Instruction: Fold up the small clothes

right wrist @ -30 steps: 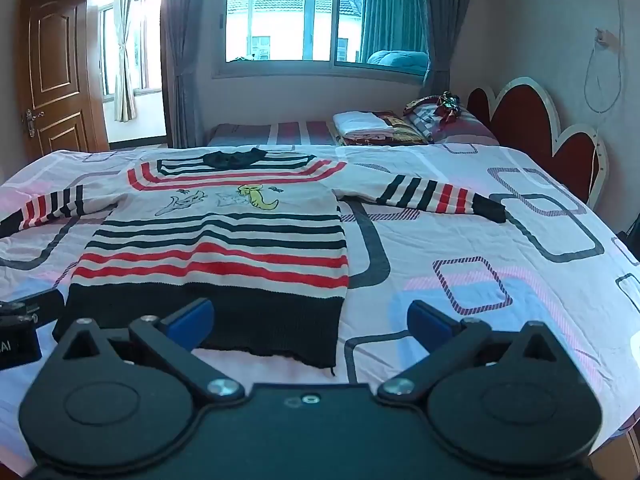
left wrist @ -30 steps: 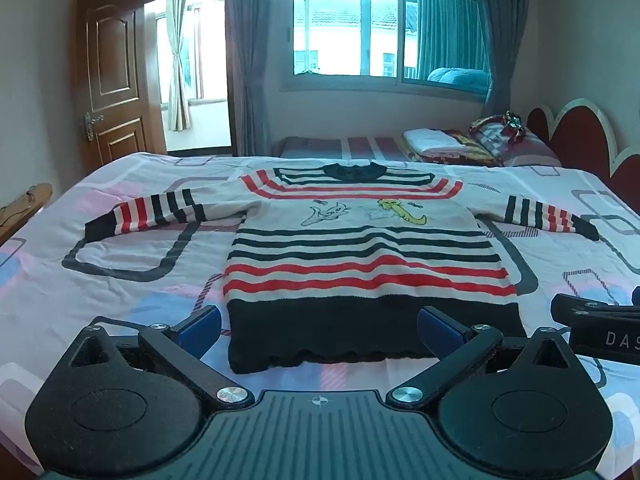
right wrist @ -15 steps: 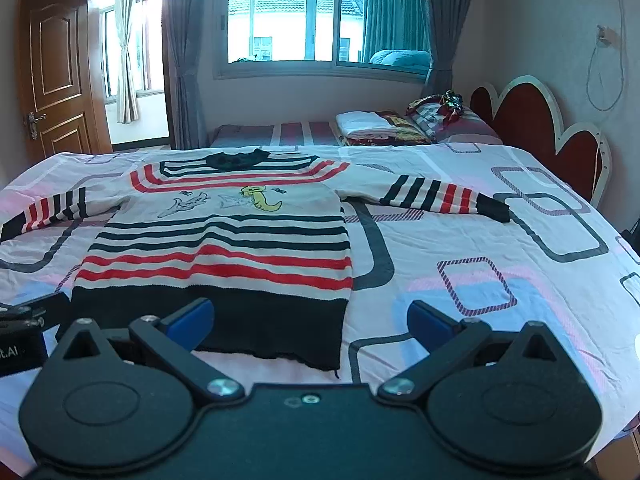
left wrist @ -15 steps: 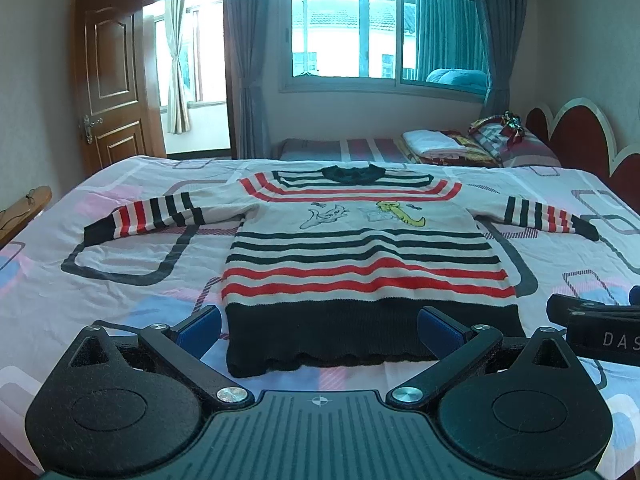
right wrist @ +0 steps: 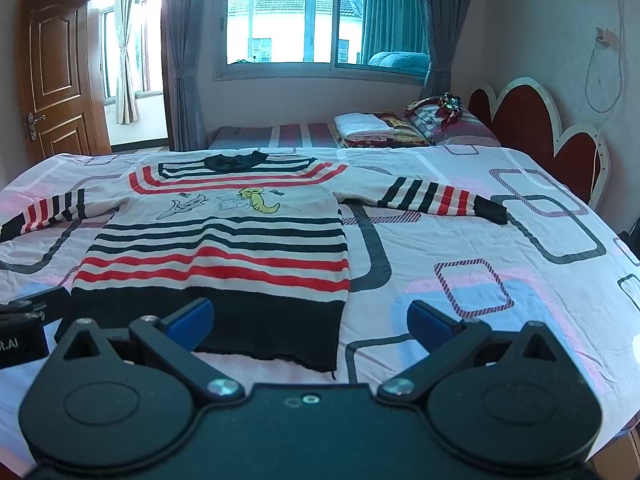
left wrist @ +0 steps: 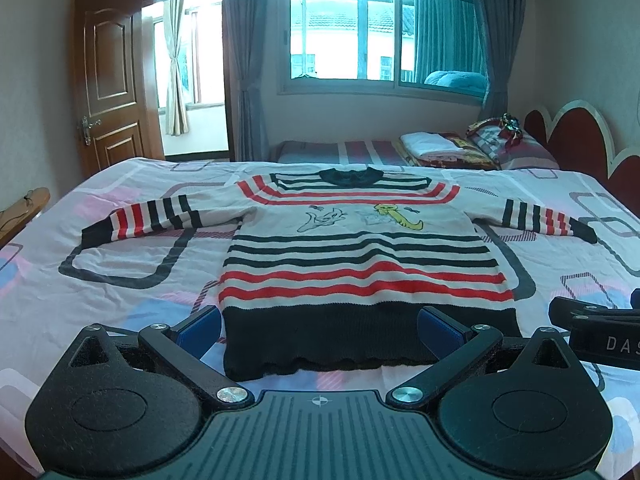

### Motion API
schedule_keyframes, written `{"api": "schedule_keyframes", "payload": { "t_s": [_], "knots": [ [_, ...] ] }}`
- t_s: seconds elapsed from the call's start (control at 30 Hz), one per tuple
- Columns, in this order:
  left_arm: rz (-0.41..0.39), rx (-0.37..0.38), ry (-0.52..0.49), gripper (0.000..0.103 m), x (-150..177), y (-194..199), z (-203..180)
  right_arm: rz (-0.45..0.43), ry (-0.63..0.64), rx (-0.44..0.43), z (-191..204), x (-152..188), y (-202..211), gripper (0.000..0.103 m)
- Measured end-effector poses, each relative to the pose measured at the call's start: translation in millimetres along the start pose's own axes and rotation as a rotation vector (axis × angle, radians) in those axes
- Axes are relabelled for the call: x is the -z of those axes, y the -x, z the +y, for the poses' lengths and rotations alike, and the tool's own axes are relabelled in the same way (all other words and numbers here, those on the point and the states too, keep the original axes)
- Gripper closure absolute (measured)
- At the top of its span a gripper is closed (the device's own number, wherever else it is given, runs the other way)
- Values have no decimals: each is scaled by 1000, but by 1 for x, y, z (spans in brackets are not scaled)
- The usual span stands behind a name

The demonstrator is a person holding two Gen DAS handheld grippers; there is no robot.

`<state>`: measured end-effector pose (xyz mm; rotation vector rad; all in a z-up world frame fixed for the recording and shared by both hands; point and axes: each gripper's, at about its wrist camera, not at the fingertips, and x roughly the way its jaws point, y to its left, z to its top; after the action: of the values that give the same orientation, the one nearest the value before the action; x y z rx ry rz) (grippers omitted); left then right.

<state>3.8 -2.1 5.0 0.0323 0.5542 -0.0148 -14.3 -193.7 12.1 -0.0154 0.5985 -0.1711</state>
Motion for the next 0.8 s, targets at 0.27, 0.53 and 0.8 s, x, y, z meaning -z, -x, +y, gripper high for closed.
{"api": "schedule_keyframes", "payload": {
  "t_s": [0.27,0.53,0.8],
  "knots": [
    [-8,-4,-3,0,-1,1,1,2,0,-11,1,0,0,1],
    [-12,-2,-3,0,-2,2,3,-4,6,-18,4,-2,1,1],
    [-13,-2,0,0,-2,0,4,-2,12,-22,7,-4,0,1]
  ]
}}
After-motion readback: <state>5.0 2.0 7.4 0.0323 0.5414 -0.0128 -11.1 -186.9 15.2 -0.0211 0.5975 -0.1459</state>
